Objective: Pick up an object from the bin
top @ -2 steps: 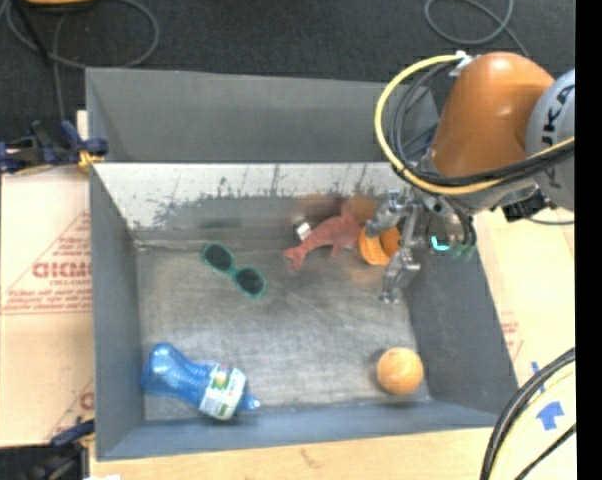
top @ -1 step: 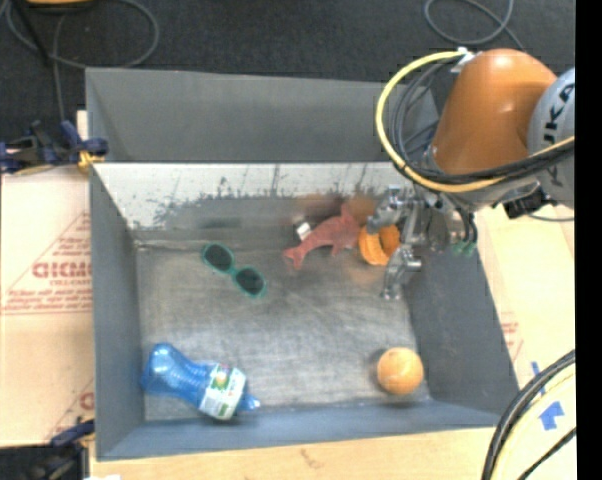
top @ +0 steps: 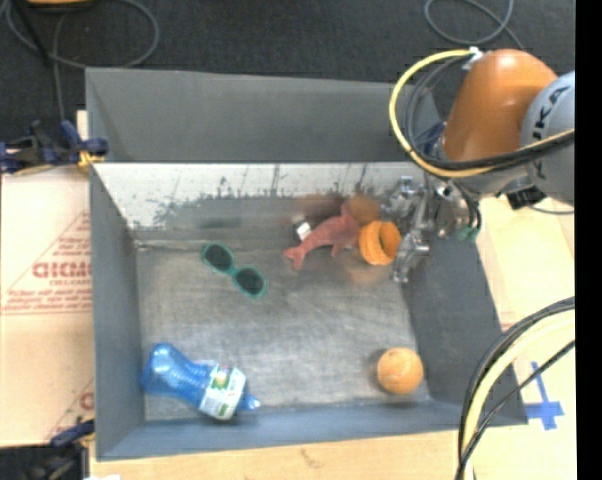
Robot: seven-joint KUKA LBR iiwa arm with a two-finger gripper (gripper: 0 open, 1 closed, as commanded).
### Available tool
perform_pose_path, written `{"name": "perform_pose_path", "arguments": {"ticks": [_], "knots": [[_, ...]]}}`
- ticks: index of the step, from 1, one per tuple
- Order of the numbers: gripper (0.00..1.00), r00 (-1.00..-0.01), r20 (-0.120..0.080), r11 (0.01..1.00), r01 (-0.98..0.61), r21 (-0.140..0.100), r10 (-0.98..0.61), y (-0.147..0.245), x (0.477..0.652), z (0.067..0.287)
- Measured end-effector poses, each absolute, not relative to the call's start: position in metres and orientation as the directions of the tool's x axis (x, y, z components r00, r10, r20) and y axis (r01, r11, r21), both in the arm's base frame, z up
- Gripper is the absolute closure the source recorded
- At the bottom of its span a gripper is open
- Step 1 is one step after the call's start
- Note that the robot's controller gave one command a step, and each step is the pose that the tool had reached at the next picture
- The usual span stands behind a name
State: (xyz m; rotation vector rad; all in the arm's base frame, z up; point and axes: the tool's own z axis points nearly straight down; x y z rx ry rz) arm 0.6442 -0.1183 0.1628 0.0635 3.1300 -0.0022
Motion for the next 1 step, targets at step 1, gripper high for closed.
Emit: {"name": "perform_pose_path", "arguments": {"ticks": [1], "knots": [[0.0, -0.993, -0.003, 0.993, 0.116, 0.002, 0.116, -0.1039, 0.6472, 0.1479]]}}
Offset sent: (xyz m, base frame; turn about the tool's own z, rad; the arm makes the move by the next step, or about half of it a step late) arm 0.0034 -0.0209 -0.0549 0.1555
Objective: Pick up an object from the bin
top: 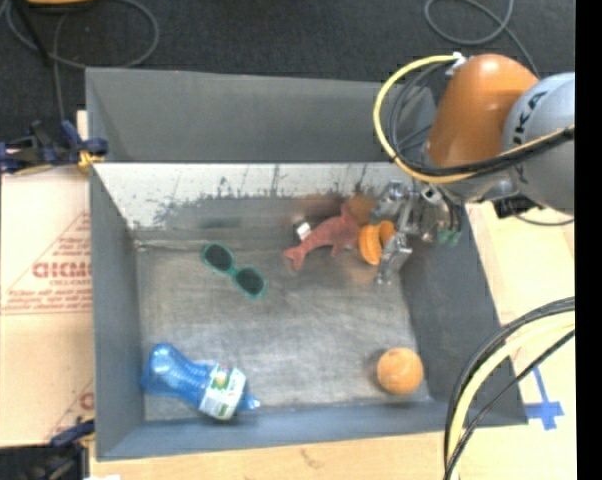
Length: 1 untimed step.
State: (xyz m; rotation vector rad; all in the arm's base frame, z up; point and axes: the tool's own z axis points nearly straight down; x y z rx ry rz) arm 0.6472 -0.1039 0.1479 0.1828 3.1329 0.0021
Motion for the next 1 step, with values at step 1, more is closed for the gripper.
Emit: {"name": "perform_pose_path", "arguments": {"ticks": [1], "knots": [[0.0, -0.985, -0.005, 0.985, 0.174, 0.001, 0.174, -0.1317, 0.649, 0.1183]]}}
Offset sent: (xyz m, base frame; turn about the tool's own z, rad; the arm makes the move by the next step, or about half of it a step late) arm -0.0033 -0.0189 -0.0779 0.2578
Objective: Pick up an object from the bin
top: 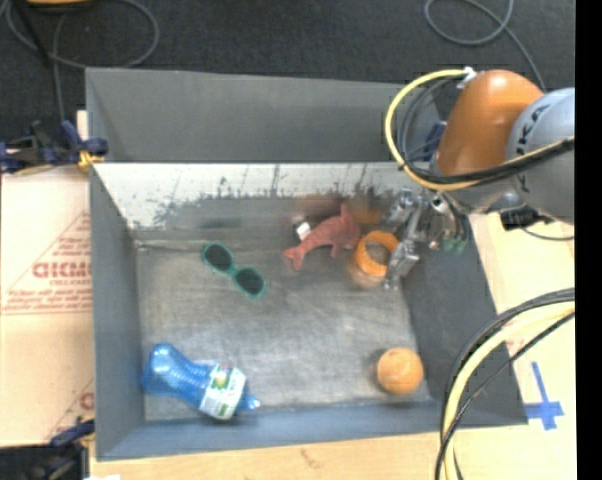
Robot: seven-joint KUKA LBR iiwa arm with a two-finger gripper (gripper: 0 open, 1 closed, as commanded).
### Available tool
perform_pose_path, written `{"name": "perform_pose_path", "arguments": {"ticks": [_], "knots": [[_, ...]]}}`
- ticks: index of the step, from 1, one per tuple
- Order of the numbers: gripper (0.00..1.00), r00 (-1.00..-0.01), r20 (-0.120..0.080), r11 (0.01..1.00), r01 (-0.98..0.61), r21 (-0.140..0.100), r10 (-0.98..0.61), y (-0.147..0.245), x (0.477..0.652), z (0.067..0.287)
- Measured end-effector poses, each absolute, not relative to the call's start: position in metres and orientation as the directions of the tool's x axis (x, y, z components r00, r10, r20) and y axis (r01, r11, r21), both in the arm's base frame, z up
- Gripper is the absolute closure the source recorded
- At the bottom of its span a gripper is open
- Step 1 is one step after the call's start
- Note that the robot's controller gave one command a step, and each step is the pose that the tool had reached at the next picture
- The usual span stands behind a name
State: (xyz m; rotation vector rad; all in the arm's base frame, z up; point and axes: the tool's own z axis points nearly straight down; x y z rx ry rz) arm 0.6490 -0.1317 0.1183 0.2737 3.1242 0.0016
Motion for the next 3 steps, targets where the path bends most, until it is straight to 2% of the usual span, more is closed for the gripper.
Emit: {"name": "perform_pose_path", "arguments": {"ticks": [1, 2, 3], "knots": [[0.0, -0.932, -0.037, 0.933, 0.36, 0.005, 0.36, -0.131, 0.655, 0.093], [1.0, -0.965, -0.007, 0.965, 0.263, 0.002, 0.263, -0.133, 0.65, 0.079], [1.0, -0.968, -0.007, 0.968, 0.252, 0.002, 0.252, -0.133, 0.651, 0.077]]}}
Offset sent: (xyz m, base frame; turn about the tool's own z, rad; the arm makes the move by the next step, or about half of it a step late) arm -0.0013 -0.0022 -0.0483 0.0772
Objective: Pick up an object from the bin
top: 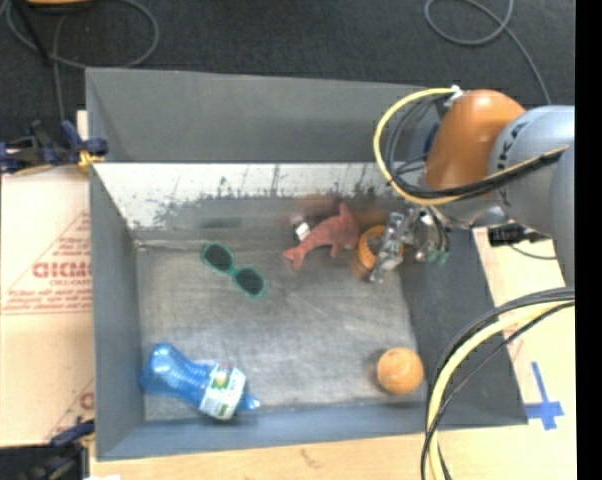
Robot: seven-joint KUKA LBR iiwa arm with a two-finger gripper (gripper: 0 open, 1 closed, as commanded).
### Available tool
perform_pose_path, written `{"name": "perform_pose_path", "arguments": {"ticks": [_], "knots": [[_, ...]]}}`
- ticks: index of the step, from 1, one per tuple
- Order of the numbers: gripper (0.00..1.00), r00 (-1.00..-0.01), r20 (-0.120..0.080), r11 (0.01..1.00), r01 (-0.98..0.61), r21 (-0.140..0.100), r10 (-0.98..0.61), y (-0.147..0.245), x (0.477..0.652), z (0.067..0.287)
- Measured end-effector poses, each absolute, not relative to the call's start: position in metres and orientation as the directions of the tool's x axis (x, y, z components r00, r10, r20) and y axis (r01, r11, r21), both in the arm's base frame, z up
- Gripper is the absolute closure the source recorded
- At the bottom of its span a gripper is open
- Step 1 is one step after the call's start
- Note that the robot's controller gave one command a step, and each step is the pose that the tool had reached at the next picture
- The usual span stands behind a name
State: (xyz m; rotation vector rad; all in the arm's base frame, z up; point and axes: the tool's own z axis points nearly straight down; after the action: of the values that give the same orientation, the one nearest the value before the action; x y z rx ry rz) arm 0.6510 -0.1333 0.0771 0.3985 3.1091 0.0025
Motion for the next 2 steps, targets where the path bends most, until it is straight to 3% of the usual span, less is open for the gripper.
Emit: {"name": "perform_pose_path", "arguments": {"ticks": [1, 2], "knots": [[1.0, -0.968, -0.006, 0.968, 0.249, 0.003, 0.249, -0.133, 0.651, 0.079], [1.0, -0.968, -0.002, 0.968, 0.25, 0.002, 0.25, -0.133, 0.649, 0.096]]}}
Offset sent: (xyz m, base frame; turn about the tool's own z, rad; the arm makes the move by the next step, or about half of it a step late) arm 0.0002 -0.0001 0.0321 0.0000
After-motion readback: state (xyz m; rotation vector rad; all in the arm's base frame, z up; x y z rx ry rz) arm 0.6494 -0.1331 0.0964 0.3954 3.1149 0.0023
